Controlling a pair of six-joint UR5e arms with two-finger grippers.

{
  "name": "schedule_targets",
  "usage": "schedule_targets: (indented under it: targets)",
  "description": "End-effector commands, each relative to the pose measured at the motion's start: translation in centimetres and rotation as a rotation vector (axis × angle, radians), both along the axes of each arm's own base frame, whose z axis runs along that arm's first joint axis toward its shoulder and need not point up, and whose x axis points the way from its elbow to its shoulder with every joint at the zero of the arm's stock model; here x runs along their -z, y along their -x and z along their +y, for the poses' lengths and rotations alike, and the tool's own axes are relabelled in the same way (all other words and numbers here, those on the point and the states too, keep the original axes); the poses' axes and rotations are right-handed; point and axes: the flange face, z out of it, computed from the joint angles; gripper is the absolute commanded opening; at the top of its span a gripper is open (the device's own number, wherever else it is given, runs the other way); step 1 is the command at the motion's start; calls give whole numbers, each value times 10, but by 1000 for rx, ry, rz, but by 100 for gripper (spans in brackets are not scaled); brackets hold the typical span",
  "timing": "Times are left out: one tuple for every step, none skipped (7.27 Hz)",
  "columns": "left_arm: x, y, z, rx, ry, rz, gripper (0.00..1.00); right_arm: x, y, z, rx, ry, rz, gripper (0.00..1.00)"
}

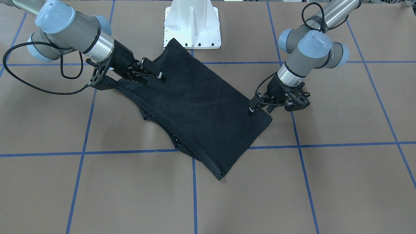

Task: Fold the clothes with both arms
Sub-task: 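Release the corner and raise right gripper while left gripper lowers to the shirt, then grasp the shirt's far corner with the left gripper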

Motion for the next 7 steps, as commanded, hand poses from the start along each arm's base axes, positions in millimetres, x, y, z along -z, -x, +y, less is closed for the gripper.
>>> schedule_targets:
  targets:
    - [-27, -13, -2, 4, 22, -49, 99, 2, -1, -1, -6, -2, -3, 100]
    - [-34, -16, -3, 2, 29, -60, 99, 2, 0, 0, -5, 0, -2, 100]
    - [-35, -20, 1, -9, 28, -64, 99, 2, 0, 0, -5, 1, -2, 100]
    - [-35, -22, 3, -12, 27, -63, 99, 4, 0, 0, -5, -1, -4, 100]
    - [-34, -28, 9, -26, 26, -62, 99, 4, 0, -1, -6, -1, -4, 100]
    - [-34, -31, 13, -32, 25, -62, 92, 4, 0, -1, -6, -1, -4, 100]
    - [-32, -30, 12, -26, 19, -61, 61, 4, 0, -1, -6, -1, -4, 100]
